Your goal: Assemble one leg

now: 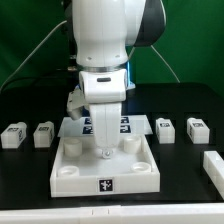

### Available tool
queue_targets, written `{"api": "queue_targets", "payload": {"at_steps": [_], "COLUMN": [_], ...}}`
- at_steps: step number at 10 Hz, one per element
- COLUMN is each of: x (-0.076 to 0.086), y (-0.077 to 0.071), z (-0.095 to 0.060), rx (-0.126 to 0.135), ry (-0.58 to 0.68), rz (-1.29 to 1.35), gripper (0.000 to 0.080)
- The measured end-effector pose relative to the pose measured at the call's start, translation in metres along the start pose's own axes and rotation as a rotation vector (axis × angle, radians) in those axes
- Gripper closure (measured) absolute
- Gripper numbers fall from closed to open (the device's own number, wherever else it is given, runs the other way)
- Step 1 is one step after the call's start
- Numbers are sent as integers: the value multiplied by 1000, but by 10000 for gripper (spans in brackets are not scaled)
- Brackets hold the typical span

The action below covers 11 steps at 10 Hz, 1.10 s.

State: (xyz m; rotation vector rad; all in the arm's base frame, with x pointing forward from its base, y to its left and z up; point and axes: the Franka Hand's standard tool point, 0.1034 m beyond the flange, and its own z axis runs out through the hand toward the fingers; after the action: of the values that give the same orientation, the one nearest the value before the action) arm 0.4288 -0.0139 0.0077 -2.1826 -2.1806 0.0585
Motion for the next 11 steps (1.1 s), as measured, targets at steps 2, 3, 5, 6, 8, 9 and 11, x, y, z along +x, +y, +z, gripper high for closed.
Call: {"api": "queue_targets", "payload": {"at_steps": [2, 3, 5, 6, 8, 9, 11], "x": [11, 9, 9, 9, 9, 9, 9], "y": [0, 0, 0, -1, 1, 1, 1], "z": [0, 0, 1, 1, 0, 0, 0], "rx": [-1, 0, 0, 1, -5, -5, -6], "ry": [-12, -11, -11, -11, -10, -10, -10], "rz": [12, 23, 22, 23, 23, 23, 23], "gripper": [150, 277, 412, 603, 739, 739, 739]}}
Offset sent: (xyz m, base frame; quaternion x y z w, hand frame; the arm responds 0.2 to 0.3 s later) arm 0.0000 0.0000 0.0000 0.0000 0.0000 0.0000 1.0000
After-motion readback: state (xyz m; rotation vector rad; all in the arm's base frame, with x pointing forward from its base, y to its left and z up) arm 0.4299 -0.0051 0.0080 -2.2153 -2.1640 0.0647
